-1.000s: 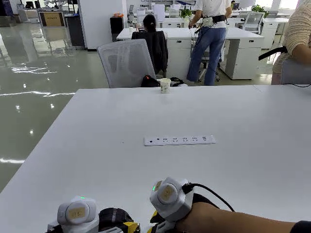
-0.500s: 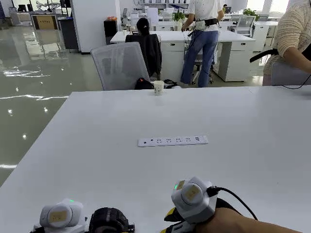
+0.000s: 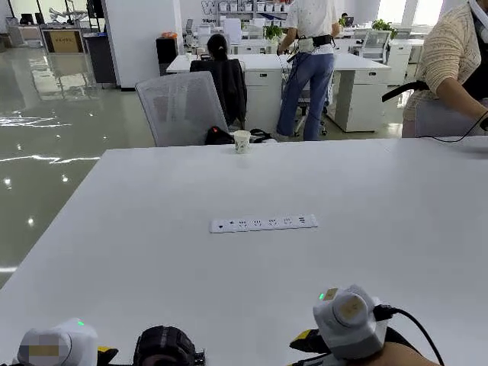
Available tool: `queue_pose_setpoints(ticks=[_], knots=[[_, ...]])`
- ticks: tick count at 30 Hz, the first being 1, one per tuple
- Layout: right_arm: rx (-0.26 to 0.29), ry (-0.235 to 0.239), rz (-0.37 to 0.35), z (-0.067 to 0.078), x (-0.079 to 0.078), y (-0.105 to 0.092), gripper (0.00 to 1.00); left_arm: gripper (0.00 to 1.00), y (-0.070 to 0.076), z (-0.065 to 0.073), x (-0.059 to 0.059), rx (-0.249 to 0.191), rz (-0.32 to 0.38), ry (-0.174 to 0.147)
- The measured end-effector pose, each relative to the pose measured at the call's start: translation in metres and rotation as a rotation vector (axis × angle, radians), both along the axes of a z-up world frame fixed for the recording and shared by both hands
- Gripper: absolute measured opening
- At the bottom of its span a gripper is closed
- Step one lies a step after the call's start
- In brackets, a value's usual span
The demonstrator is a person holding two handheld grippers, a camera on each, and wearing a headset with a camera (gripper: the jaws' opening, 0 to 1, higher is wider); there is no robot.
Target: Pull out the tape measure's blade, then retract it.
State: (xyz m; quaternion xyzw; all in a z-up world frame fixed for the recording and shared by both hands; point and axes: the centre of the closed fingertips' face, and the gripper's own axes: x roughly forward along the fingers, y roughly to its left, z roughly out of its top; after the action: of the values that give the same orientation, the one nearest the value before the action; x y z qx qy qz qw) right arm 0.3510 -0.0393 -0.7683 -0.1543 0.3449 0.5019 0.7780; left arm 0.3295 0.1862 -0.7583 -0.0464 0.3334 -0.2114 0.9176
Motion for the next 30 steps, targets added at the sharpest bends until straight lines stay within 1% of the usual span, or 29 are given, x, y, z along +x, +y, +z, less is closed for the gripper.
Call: queue_pose_setpoints(ticks=[4,7,9,11,15,18,19,22,24,28,30], knots=[[-0.026,-0.02,-0.005,0.001,-0.005,-0.021,0.41,0.99,0.008,0.003,-0.009,0.011,-0.019,-0.014],[-0.026,-0.025,-0.022,0.001,-0.007,-0.035,0.43,0.99,0.013,0.002,-0.017,0.027,-0.042,-0.01],[-0.031,-0.029,-0.039,-0.001,-0.008,-0.044,0.44,0.99,0.02,0.001,-0.021,0.071,-0.048,-0.02],[-0.03,-0.029,-0.05,-0.002,-0.01,-0.052,0.45,0.99,0.022,-0.001,-0.026,0.059,-0.058,0.001],[-0.025,-0.026,-0.062,-0.003,-0.013,-0.063,0.5,0.99,0.029,-0.002,-0.032,0.061,-0.063,0.007],[-0.029,-0.035,-0.065,-0.003,-0.015,-0.071,0.51,0.99,0.033,-0.002,-0.035,0.054,-0.066,0.015],[-0.03,-0.036,-0.068,-0.002,-0.016,-0.074,0.52,0.99,0.033,-0.003,-0.038,0.047,-0.074,0.023],[-0.032,-0.031,-0.079,-0.004,-0.017,-0.085,0.53,0.99,0.036,-0.003,-0.041,0.05,-0.079,0.027],[-0.005,-0.011,-0.1,-0.003,-0.02,-0.09,0.56,0.99,0.039,-0.003,-0.043,0.052,-0.082,0.029],[-0.011,-0.005,-0.109,-0.004,-0.023,-0.104,0.61,0.99,0.046,-0.004,-0.046,0.059,-0.072,0.033],[-0.011,-0.006,-0.113,-0.003,-0.024,-0.11,0.64,0.99,0.047,-0.003,-0.047,0.06,-0.072,0.033]])
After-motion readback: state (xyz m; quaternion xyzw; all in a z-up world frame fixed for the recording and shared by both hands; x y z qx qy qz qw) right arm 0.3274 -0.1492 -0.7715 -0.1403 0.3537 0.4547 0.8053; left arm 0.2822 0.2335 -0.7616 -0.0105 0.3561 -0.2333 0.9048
